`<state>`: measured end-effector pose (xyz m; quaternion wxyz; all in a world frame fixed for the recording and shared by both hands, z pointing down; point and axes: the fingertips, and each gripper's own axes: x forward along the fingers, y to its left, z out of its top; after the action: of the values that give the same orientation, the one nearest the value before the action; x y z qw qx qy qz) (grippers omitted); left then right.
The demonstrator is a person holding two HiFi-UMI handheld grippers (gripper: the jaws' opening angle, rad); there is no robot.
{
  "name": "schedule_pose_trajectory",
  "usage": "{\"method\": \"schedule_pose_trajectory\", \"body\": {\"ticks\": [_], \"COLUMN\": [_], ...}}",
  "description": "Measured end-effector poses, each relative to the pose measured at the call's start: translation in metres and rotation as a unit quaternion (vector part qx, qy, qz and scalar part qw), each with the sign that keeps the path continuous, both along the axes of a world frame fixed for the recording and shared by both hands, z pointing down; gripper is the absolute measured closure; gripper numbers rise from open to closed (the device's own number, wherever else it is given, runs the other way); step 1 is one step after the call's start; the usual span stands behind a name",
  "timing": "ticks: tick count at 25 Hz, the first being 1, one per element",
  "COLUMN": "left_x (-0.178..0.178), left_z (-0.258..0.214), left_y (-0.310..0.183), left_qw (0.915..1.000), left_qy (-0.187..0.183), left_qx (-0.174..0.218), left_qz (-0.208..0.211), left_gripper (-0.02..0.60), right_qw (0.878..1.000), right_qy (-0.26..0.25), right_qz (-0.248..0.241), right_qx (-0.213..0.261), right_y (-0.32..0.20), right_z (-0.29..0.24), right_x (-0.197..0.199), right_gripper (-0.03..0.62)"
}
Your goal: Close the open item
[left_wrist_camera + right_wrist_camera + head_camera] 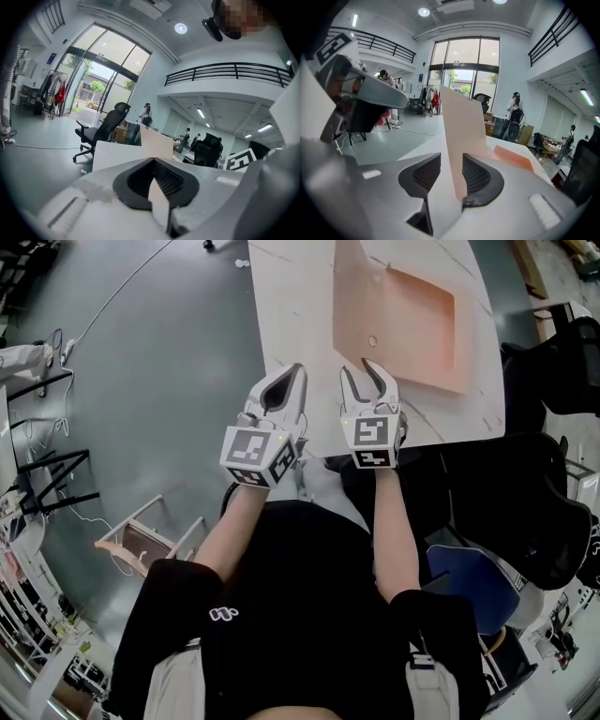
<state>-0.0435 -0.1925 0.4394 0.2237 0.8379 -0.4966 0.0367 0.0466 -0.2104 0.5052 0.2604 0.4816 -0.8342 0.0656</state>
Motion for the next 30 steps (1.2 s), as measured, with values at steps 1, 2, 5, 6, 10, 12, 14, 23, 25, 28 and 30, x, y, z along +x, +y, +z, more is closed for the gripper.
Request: {"method": "schedule_pose_trajectory", "body": {"ticks": [1, 2, 5, 6, 10, 12, 14, 23, 25, 28, 30], "left_x": [-0.001, -0.002, -0.005, -0.006, -0.008, -0.009, -0.009, -0.006, -0.006, -0.008, -0.01], "left_z": [0.001, 0.002, 0.005, 0.006, 0.008, 0.009, 0.009, 0.004, 0.003, 0.001, 0.0], "left_y": [-0.001, -0.001, -0.003, -0.004, -0.005, -0.007, -0.008, -0.009, -0.008, -0.007, -0.006], "left_qw": [1.0, 1.0, 0.9999, 0.9999, 0.9998, 0.9998, 0.9998, 0.9998, 0.9998, 0.9997, 0.9997], "left_qy": [-0.001, -0.002, -0.004, -0.004, -0.003, -0.002, -0.001, 0.011, 0.014, 0.019, 0.021], "left_qx": [-0.002, -0.004, -0.008, -0.01, -0.012, -0.013, -0.014, -0.012, -0.012, -0.009, -0.008], "left_qz": [-0.001, -0.002, -0.007, -0.009, -0.015, -0.017, -0.017, -0.01, -0.01, -0.012, -0.014], "left_gripper": [0.584, 0.584, 0.584, 0.584, 0.584, 0.584, 0.584, 0.584, 0.584, 0.584, 0.584], "right_qw": [1.0, 1.0, 1.0, 1.0, 1.0, 1.0, 0.999, 0.999, 0.999, 0.999, 0.999], "right_qy": [0.005, 0.009, 0.018, 0.018, 0.017, 0.019, 0.024, 0.007, -0.001, -0.008, -0.013], "right_qz": [0.0, -0.001, -0.002, -0.001, 0.001, 0.004, 0.01, 0.036, 0.037, 0.034, 0.028], "right_qx": [0.001, 0.002, 0.007, 0.009, 0.013, 0.018, 0.024, 0.022, 0.018, 0.014, 0.014], "right_y": [-0.004, -0.007, -0.016, -0.017, -0.018, -0.02, -0.022, -0.024, -0.023, -0.021, -0.017], "right_z": [0.002, 0.004, 0.008, 0.008, 0.007, 0.005, 0.003, -0.004, -0.004, -0.006, -0.008], "right_x": [-0.001, -0.003, -0.007, -0.008, -0.009, -0.009, -0.008, -0.005, -0.004, -0.005, -0.009], "right_gripper": [0.459, 0.459, 0.472, 0.487, 0.497, 0.501, 0.524, 0.571, 0.573, 0.574, 0.574]}}
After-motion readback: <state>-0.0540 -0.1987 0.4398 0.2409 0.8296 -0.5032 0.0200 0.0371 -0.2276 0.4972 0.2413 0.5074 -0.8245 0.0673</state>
